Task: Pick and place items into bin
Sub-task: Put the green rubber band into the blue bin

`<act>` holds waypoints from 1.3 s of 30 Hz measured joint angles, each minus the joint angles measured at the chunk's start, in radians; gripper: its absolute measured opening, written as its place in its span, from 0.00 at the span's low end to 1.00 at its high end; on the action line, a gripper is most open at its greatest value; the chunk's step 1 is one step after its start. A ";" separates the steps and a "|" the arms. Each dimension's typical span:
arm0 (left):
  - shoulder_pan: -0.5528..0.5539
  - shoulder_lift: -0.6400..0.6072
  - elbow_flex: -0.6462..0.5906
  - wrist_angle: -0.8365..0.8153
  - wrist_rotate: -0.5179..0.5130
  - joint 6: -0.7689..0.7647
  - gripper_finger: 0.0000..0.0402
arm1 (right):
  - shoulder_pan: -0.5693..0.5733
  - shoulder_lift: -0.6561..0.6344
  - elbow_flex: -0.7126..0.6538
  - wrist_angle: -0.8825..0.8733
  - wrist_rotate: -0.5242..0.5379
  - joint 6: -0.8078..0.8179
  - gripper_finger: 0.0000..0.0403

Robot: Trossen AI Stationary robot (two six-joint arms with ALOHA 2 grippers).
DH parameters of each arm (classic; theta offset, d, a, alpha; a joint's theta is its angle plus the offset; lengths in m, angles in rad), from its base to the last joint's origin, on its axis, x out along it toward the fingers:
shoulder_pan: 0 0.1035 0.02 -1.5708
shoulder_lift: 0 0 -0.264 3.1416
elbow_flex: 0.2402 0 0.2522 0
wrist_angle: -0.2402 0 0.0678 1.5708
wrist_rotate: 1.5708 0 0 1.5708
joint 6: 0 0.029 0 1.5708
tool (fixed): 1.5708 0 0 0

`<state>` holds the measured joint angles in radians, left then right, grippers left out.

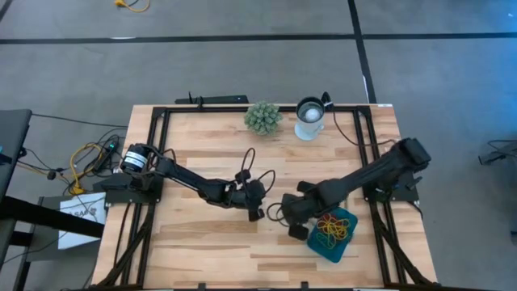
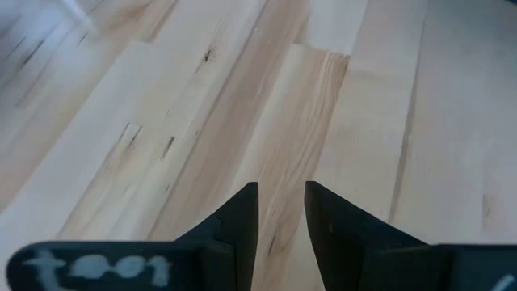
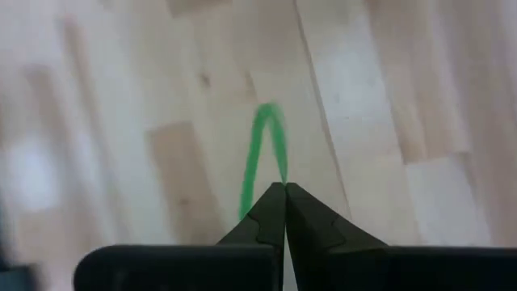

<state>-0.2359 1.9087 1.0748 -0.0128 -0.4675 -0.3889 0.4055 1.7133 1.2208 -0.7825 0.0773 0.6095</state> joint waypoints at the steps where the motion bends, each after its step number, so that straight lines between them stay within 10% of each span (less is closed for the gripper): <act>1: 0.000 0.000 0.000 -0.001 0.000 -0.001 0.23 | 0.007 -0.027 0.013 -0.021 0.001 0.022 0.00; 14: -0.014 0.000 0.000 -0.042 -0.021 -0.049 0.23 | 0.252 -0.227 0.035 -0.541 0.012 0.633 0.00; 39: -0.033 0.000 0.000 -0.043 -0.012 -0.066 0.23 | 0.356 -0.219 -0.327 0.016 -0.087 0.829 0.09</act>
<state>-0.2690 1.9087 1.0748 -0.0555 -0.4793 -0.4545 0.7610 1.4944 0.8936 -0.7660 -0.0094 1.4382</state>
